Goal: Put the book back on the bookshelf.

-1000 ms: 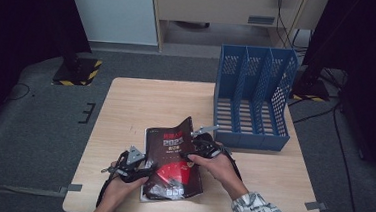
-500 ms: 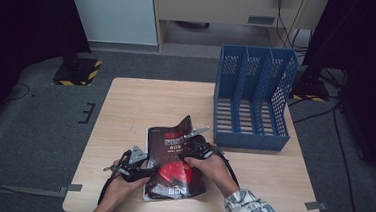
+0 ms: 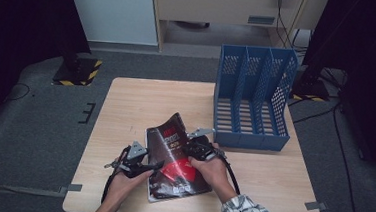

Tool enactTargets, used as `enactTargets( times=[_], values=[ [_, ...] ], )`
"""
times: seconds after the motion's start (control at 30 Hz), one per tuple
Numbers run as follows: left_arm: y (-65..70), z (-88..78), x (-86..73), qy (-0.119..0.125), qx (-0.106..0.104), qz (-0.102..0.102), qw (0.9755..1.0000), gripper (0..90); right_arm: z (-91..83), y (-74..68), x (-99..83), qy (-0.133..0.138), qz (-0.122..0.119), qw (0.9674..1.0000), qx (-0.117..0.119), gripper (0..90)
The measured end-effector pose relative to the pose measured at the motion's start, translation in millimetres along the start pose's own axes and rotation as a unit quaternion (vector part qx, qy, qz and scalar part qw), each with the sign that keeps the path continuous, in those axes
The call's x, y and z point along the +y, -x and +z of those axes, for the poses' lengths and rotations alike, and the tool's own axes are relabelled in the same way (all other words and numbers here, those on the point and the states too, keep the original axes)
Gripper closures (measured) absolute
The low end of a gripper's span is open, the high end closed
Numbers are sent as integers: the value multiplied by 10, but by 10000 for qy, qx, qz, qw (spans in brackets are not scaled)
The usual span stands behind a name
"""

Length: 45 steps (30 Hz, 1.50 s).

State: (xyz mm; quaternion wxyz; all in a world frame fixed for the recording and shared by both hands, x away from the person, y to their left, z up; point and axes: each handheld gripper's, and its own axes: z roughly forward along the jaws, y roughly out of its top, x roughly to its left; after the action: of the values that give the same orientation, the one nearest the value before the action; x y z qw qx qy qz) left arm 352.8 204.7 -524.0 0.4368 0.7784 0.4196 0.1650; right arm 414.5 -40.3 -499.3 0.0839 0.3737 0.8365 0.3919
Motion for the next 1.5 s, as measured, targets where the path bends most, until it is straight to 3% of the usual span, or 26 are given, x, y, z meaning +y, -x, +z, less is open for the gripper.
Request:
enactTargets(
  times=[0.03, 0.27, 0.47, 0.6, 0.9, 1.0, 1.07, 1.17, 1.27, 1.3, 1.43, 1.5],
  values=[
    [0, 0, 0, 0, 0, 0, 10000, 145, -20, -6, 7, 38, -42, 10000, -4, 855],
    [-153, -35, -41, 24, -107, -600, 9981, 95, -196, -32, 45, 356, -246, 9990, -80, 865],
    [-149, 2, -60, -83, -124, -687, 9975, 89, -325, -41, 96, 581, -320, 9978, -69, 868],
    [-135, 42, -68, -162, -121, -631, 9978, 92, -380, -62, 122, 721, -392, 9966, -36, 869],
    [-108, 96, -64, -227, -478, -682, 9963, 165, -442, -137, 186, 914, -561, 9942, 56, 870],
    [-104, 105, -64, -239, -603, -699, 9954, 217, -445, -148, 205, 1001, -575, 9933, 73, 870],
    [-120, 68, -47, -373, -451, -600, 9965, 317, -450, -165, 220, 1084, -598, 9922, 107, 870],
    [-156, 36, -32, -374, -356, -681, 9963, 501, -440, -189, 219, 1146, -691, 9909, 139, 870],
    [-207, 33, -10, -344, -289, -850, 9954, 577, -429, -197, 216, 1182, -737, 9901, 160, 870],
    [-219, 41, 0, -319, -288, -909, 9949, 664, -423, -197, 212, 1174, -771, 9899, 170, 870],
    [-234, 51, 29, -263, -349, -952, 9945, 749, -423, -177, 191, 1176, -791, 9897, 184, 870],
    [-233, 45, 45, -270, -379, -846, 9953, 816, -431, -159, 179, 1185, -762, 9899, 178, 870]
  ],
)
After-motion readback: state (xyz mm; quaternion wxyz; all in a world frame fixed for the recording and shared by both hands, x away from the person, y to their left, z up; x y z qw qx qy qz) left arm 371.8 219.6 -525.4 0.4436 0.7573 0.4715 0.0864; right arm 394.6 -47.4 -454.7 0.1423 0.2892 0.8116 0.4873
